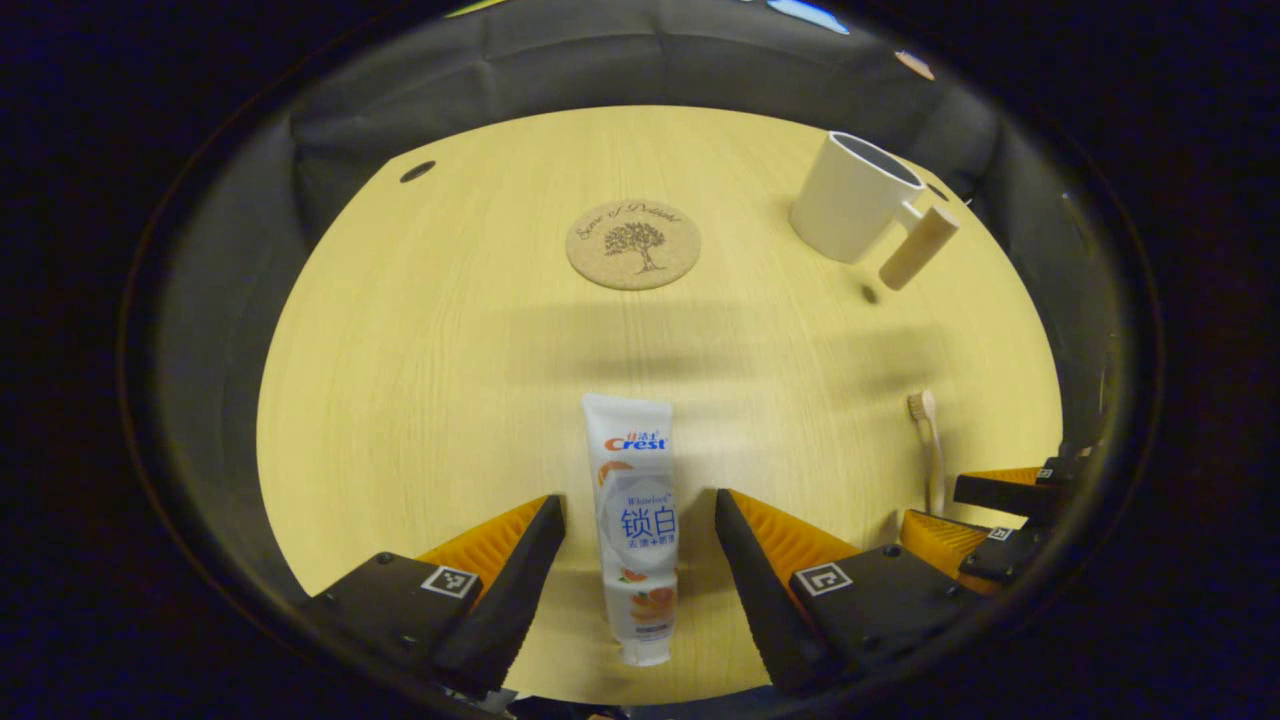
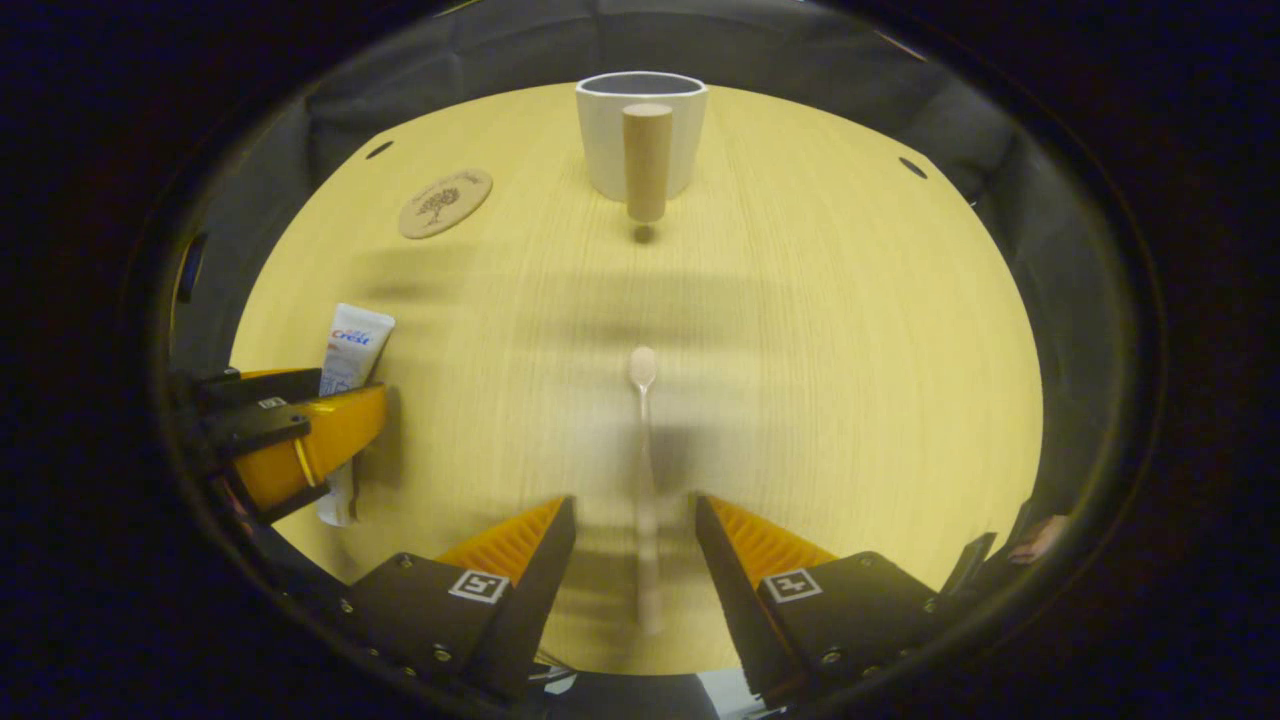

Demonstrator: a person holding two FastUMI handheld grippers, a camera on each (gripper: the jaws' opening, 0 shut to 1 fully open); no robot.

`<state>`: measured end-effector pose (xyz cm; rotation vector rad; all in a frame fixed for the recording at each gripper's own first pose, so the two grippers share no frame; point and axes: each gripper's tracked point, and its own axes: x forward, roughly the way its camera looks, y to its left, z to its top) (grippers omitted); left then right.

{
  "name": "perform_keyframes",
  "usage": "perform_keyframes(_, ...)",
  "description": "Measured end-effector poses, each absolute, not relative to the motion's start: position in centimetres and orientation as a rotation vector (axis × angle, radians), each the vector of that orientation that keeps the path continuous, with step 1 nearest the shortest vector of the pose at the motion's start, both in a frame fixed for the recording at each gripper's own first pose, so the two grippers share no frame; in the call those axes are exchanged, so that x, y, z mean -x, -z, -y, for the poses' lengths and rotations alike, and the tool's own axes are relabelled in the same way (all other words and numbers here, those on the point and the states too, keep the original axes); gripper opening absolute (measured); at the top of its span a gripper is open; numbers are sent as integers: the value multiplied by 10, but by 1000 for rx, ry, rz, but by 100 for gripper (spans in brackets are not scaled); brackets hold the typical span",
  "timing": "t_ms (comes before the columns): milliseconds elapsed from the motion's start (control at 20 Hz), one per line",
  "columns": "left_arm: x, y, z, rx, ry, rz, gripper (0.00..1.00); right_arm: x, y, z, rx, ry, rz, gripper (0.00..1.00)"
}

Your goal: Put the toothbrush and toothpaste on the desktop into the cup, then pick up the cup and place it on the coaster on the desktop.

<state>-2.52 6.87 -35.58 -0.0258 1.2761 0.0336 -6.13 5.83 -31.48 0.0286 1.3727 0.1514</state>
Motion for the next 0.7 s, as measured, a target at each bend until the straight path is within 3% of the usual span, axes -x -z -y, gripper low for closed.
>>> perform_keyframes(100,26,357,-69,14,-38,-1291,99,63,315,-57,-14,-152,-1406,75)
perform_keyframes(150,26,356,-68,5,-35,-1299,100,66,316,-59,-13,-161,-1427,64)
perform_keyframes(250,28,357,-64,1,-31,-1305,95,69,314,-64,-23,-178,-1459,63)
perform_keyframes(350,29,358,-63,4,-37,-1313,81,67,317,-63,-27,-176,-1476,49)
perform_keyframes(450,29,357,-62,10,-46,-1317,62,65,316,-61,-24,-171,-1479,52)
perform_keyframes(500,30,358,-61,5,-44,-1322,55,65,317,-60,-31,-176,-1496,34)
perform_keyframes(550,29,358,-61,1,-41,-1322,55,65,318,-60,-31,-184,-1496,29)
perform_keyframes(650,29,358,-61,-4,-38,-1333,51,62,319,-54,-6,-179,-1495,28)
perform_keyframes(700,29,358,-60,-5,-41,-1337,51,63,326,-55,-14,-196,-1518,18)
